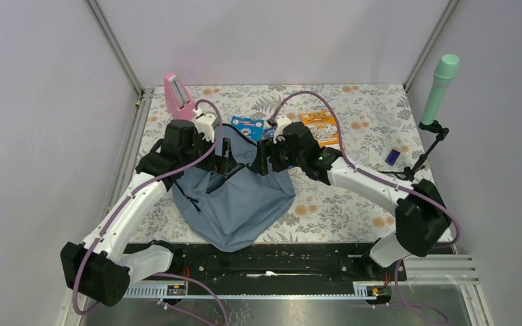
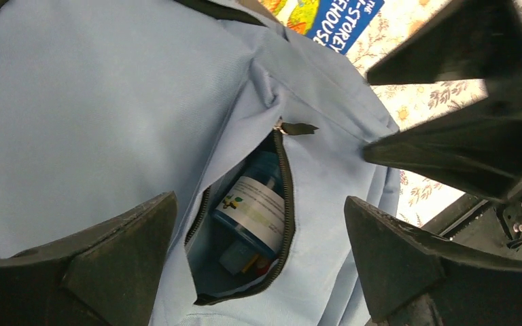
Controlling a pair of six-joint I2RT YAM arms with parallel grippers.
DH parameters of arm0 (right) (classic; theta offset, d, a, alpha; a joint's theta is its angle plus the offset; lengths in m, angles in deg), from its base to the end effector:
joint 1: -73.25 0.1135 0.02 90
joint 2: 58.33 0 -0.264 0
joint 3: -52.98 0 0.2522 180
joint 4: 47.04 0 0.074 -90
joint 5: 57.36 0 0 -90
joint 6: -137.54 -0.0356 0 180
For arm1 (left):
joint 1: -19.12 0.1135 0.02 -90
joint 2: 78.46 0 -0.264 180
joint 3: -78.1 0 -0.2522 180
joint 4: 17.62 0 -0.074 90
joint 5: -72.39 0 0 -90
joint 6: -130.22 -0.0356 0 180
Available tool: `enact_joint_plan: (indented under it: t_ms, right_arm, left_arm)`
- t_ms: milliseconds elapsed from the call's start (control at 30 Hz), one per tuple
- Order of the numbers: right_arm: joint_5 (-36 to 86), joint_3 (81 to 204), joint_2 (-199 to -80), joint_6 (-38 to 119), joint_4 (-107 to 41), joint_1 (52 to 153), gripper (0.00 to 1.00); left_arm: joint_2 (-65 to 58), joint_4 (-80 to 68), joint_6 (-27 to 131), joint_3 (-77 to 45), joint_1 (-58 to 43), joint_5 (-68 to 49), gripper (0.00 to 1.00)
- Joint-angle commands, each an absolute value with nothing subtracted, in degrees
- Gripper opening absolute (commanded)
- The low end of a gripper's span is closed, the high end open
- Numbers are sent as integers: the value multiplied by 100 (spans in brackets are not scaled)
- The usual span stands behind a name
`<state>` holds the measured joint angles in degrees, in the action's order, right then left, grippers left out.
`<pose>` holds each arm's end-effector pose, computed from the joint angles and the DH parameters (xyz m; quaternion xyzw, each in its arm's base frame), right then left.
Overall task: Pack the student bag
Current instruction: Place the stationery in the student bag, then zip the student bag at the center of the board.
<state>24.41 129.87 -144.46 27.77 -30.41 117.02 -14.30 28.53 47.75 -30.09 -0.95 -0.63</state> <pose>0.2488 0.2454 0.2887 -0.2130 0.8189 0.3305 0.4182 0.2213 -0.0919 0.3174 0.1610 0.8785 -0.2316 0.3856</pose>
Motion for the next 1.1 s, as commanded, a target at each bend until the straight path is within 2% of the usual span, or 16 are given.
enact_joint_plan:
  t_ms: [0,167,333,567,733,867,1067]
  right_arm:
    - [1250,13007,-14903,2688,-3626,11497,77]
    - [850,13107,-15405,2561,-3820,11474,70]
    - [859,13127,-15642,2506,-3916,11480,67]
    - [781,13221,-15852,2401,-3966,11490,59]
    - [705,13226,-15978,2236,-4141,11485,46]
    - [688,13263,-16028,2159,-4193,11484,29]
    - [637,13294,-15995,2068,-4236,11488,5]
  left_arm:
    - [-1661,2550,4539,-3058,-313,-171,99]
    - [-1559,2901,4439,-3073,-546,-767,99]
    - [-1541,3061,4426,-3213,-584,-1446,99]
    - [-1335,3246,4434,-3215,-584,-1321,99]
    - [-983,3431,4426,-3151,-583,-1330,99]
    - [-785,3522,4442,-3111,-576,-1513,98]
    - [-646,3539,4460,-3127,-583,-1663,78]
